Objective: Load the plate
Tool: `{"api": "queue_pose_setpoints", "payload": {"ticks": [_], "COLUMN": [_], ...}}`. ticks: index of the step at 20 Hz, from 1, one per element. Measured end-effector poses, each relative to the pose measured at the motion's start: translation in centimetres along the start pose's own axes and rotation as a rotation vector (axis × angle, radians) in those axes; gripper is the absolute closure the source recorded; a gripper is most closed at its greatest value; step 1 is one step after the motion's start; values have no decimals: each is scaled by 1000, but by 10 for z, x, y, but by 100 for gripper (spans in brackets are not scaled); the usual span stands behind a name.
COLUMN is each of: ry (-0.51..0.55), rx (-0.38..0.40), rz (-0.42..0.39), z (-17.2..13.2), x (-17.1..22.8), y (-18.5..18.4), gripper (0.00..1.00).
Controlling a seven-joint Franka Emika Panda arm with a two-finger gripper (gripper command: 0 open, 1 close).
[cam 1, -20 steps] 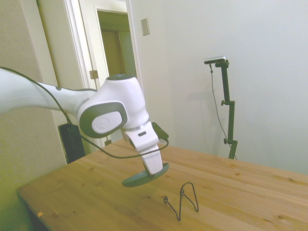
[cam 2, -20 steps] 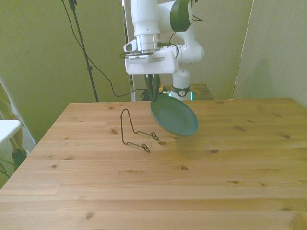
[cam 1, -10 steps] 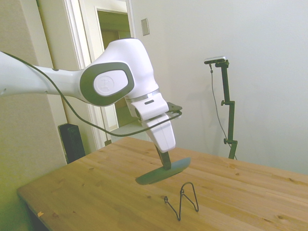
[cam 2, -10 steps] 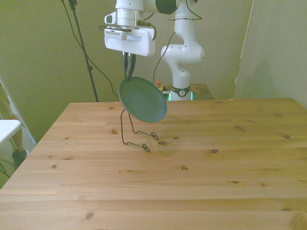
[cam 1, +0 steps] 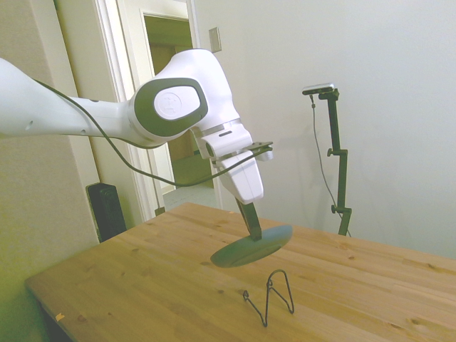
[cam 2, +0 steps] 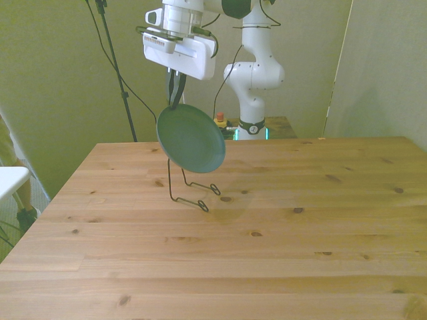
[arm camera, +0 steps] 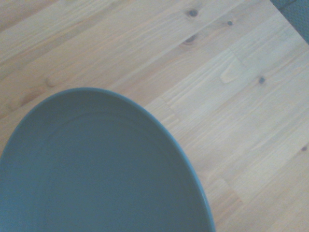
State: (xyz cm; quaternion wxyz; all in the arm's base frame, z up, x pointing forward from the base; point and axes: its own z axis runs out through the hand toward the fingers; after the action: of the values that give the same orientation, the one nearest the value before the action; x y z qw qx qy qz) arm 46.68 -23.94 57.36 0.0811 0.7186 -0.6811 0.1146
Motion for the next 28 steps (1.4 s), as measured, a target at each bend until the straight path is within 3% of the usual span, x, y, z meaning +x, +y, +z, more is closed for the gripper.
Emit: {"api": "queue_pose_setpoints", "payload": {"ticks": [8, 14, 28], "ry": [116, 231, 320], "rx": [-113, -175, -265], "rz": [73, 91, 80], "z": [-10, -11, 30], "x": [-12, -45, -85], "y": [-15, -54, -84], "gripper": [100, 100, 100]}}
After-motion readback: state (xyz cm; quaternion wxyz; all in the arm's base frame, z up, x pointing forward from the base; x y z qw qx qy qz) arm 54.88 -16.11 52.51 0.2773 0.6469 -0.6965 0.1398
